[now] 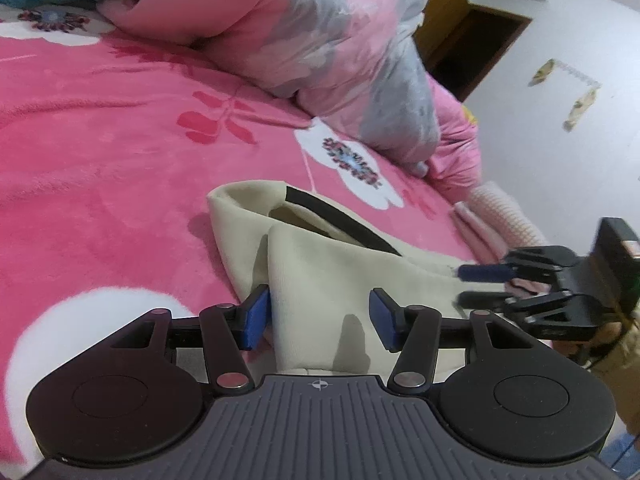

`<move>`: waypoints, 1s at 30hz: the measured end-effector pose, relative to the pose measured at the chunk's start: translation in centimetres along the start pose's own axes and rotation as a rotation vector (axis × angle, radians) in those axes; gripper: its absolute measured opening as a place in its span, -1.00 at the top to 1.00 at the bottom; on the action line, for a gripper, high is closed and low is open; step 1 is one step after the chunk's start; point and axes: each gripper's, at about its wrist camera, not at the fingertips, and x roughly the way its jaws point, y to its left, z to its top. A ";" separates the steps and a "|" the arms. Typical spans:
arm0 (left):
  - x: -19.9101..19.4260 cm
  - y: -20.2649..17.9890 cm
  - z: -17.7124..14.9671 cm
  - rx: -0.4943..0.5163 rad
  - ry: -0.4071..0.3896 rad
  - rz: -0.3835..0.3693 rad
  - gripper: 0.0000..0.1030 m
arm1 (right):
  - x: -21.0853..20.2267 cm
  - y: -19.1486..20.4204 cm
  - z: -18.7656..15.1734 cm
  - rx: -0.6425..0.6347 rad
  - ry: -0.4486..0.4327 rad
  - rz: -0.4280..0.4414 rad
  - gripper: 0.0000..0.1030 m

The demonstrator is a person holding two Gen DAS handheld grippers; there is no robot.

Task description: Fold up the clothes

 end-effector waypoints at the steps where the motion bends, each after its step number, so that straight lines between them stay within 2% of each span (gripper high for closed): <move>1: 0.0 0.2 0.0 -0.005 -0.002 -0.012 -0.02 | 0.4 0.0 0.0 -0.010 0.013 0.006 0.36; 5: 0.3 0.8 -0.1 -0.028 -0.010 -0.047 -0.02 | 1.3 0.5 0.3 -0.058 0.070 0.023 0.36; 7: 0.4 1.1 -0.1 -0.035 -0.015 -0.059 -0.02 | 1.6 0.9 0.3 -0.083 0.101 0.027 0.47; 9: 0.4 1.2 -0.1 -0.043 -0.019 -0.067 -0.02 | 1.8 1.4 0.4 -0.099 0.132 0.027 0.83; 12: 0.4 1.4 -0.1 -0.051 -0.024 -0.075 -0.02 | 1.4 2.2 0.4 -0.125 0.129 -0.012 0.91; 15: 0.3 1.5 -0.1 -0.054 -0.028 -0.080 -0.02 | 0.4 3.4 0.7 -0.169 0.085 -0.091 0.92; 20: 0.3 1.6 -0.1 -0.062 -0.034 -0.084 0.02 | -0.9 4.1 1.8 -0.215 0.024 -0.171 0.92; 25: 0.3 1.7 -0.1 -0.059 -0.044 -0.070 0.16 | 1.6 3.7 1.7 -0.227 0.037 -0.204 0.92; 27: 0.3 1.6 -0.2 -0.047 -0.046 -0.056 0.28 | 2.8 3.3 1.1 -0.186 0.050 -0.189 0.91; 29: 0.4 1.5 -0.2 -0.041 -0.047 -0.045 0.34 | 1.7 2.9 0.7 -0.142 0.010 -0.196 0.82; 30: 0.4 1.6 -0.2 -0.041 -0.048 -0.044 0.37 | 1.1 2.8 0.6 -0.119 -0.010 -0.200 0.70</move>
